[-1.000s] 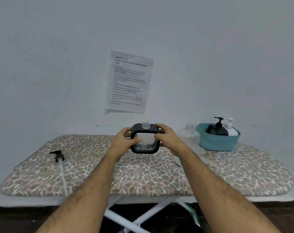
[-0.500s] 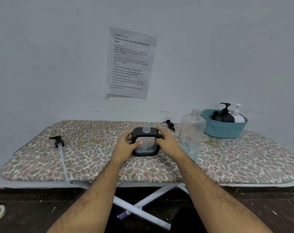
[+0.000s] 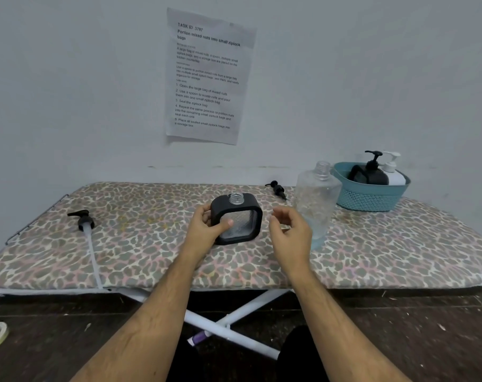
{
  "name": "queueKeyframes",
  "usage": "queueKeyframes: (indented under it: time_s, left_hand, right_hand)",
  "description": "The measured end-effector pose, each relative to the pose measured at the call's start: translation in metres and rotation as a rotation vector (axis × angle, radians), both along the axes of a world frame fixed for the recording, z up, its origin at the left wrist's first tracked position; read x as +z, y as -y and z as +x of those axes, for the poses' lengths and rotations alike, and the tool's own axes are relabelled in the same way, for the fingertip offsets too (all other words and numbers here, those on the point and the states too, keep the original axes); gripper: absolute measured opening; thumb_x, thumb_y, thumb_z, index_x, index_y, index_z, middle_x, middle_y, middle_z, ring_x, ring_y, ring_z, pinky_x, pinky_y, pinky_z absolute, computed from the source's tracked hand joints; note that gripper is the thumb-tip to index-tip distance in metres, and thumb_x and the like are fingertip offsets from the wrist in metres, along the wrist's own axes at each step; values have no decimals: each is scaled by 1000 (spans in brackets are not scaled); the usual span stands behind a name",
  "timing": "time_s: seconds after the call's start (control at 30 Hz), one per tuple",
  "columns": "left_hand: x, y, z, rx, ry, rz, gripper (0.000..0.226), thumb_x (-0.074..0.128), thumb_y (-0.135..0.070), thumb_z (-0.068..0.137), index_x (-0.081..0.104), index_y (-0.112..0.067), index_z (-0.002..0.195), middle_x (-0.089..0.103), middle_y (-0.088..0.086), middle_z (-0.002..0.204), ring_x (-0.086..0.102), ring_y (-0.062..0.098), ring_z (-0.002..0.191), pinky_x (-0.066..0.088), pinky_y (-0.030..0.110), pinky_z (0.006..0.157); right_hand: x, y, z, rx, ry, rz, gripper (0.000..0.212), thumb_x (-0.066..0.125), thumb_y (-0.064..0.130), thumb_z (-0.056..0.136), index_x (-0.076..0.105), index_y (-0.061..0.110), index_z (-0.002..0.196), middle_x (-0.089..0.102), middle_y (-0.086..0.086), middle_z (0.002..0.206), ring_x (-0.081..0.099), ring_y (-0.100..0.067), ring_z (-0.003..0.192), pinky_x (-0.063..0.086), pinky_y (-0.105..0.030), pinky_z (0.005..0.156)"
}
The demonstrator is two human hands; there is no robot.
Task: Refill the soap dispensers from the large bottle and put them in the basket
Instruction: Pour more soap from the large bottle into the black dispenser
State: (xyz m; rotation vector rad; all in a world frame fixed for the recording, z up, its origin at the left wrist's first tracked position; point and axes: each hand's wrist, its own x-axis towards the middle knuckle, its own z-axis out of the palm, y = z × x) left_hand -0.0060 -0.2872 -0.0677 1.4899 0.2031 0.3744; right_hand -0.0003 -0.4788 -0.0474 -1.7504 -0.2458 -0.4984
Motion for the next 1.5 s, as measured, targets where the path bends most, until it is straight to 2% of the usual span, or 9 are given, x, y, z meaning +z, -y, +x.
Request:
queueKeyframes:
  time_s: [0.17, 0.3, 0.43, 0.67, 0.9, 1.03, 1.23, 1.37, 1.5]
  left_hand:
    - [-3, 5, 4, -14, 11, -7, 58, 78, -4, 82, 47, -13, 129, 68, 3, 119, 67, 16, 106, 57, 33, 85]
    - [-6, 3, 5, -22, 14, -2, 56, 78, -8, 82, 49, -13, 130, 69, 1, 119, 67, 16, 109, 56, 35, 88]
    - [-7, 4, 3, -35, 31, 14, 51, 77, -9, 83, 54, -13, 129, 69, 1, 119, 67, 16, 109, 56, 37, 92]
    - [-5, 8, -2, -14, 51, 11, 42, 77, -9, 83, 58, -24, 117, 70, -4, 113, 69, 10, 102, 56, 28, 83]
    - [-6, 11, -3, 70, 65, 53, 50, 80, -11, 80, 56, -20, 123, 69, -7, 113, 67, 6, 103, 55, 22, 83]
    - [-4, 12, -4, 91, 67, 94, 51, 82, -13, 80, 53, -22, 121, 67, -8, 112, 65, 5, 103, 52, 20, 82]
    - [-3, 10, -8, 8, 72, 36, 46, 70, -9, 90, 48, -22, 128, 65, -4, 121, 64, 10, 110, 54, 26, 88]
    - [-3, 6, -10, 2, 93, 25, 42, 69, -5, 89, 54, -29, 120, 67, -2, 121, 64, 12, 112, 54, 30, 90]
    - [-3, 10, -12, 41, 102, 48, 54, 77, -8, 83, 52, -21, 129, 65, -8, 119, 64, 6, 109, 56, 19, 81]
  right_hand:
    - [2, 13, -10, -51, 85, 88, 14, 68, 6, 89, 68, 20, 91, 68, 5, 89, 64, -8, 81, 53, -21, 69]
    - [6, 30, -9, -226, 135, 179, 16, 74, 12, 86, 58, 16, 86, 60, -3, 86, 55, -16, 73, 50, -31, 65]
    - [6, 48, 4, -414, 84, 196, 56, 86, 30, 74, 45, 17, 110, 47, -2, 110, 48, -15, 93, 45, -30, 81]
    - [-7, 55, 34, -79, -264, 93, 106, 87, 33, 71, 19, 26, 151, 41, -4, 150, 44, -18, 131, 37, -35, 106]
    - [-13, 58, 40, -69, -296, 102, 101, 88, 28, 70, 24, 34, 148, 48, 1, 144, 48, -13, 120, 46, -48, 105]
    - [-12, 60, 41, -79, -308, 50, 81, 89, 36, 66, 35, 50, 124, 57, 19, 120, 57, -17, 116, 56, -56, 87]
    - [-2, 56, 41, 12, -289, -39, 81, 87, 27, 73, 36, 31, 136, 58, 11, 115, 60, -14, 107, 57, -27, 63]
    - [17, 51, 38, 82, -245, -155, 85, 87, 30, 73, 32, 24, 138, 60, 4, 116, 59, -13, 103, 50, -33, 85]
    - [36, 50, 35, 165, -226, -258, 79, 86, 32, 71, 35, 28, 130, 59, 7, 115, 60, -14, 103, 53, -39, 85]
